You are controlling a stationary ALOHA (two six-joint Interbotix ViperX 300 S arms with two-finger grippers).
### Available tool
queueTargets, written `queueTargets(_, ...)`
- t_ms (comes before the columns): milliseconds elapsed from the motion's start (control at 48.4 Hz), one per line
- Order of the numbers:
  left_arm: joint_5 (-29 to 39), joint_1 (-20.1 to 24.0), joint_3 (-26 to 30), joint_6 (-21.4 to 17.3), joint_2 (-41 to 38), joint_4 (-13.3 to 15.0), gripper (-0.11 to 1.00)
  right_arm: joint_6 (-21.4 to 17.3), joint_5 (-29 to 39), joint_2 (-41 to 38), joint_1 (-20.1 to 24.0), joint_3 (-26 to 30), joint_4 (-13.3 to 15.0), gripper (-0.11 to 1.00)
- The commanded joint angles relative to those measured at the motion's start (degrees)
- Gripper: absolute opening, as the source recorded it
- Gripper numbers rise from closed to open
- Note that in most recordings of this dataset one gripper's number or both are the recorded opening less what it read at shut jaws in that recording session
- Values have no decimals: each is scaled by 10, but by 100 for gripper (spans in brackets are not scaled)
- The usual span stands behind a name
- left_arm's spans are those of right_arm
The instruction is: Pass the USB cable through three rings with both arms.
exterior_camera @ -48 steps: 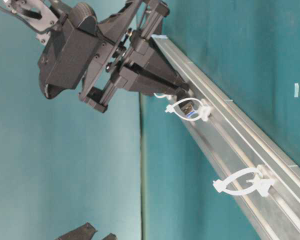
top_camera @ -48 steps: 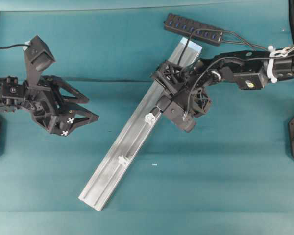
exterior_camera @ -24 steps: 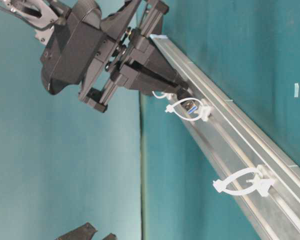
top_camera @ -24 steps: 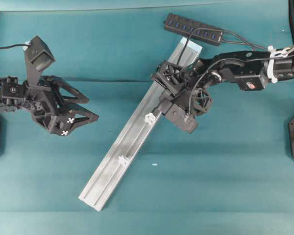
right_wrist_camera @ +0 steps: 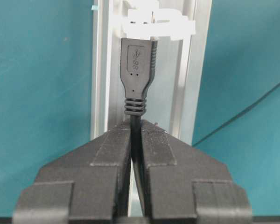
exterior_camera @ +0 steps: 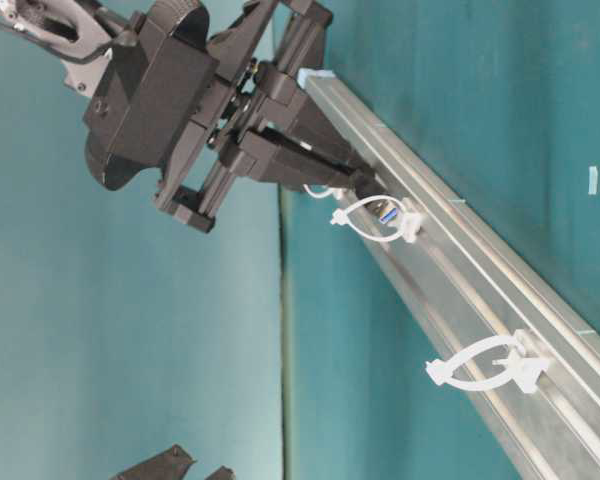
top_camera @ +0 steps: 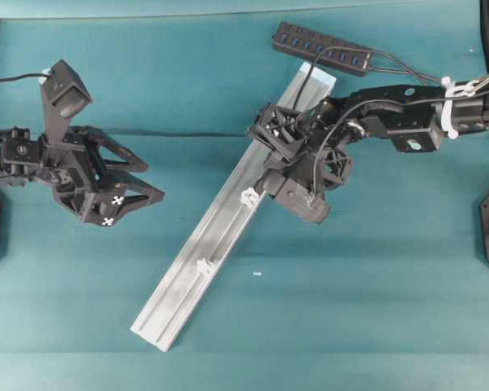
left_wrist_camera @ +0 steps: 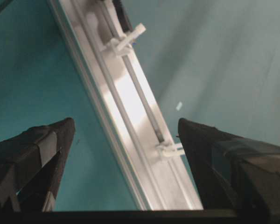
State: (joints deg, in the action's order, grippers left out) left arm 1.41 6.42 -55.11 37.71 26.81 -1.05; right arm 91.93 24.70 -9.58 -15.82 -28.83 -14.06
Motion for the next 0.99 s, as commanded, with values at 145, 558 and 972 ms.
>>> queueTargets(145, -4, -1, 6, 2, 3, -2, 96, -7, 9, 8, 7, 19, 1, 6)
queueTargets(558, -4, -1, 6, 2, 3, -2, 96, -7, 31, 4, 9, 23, 16, 6)
queueTargets(972, -21, -4, 7, 3, 3, -2, 96, -18, 18, -15, 16, 25, 16, 6)
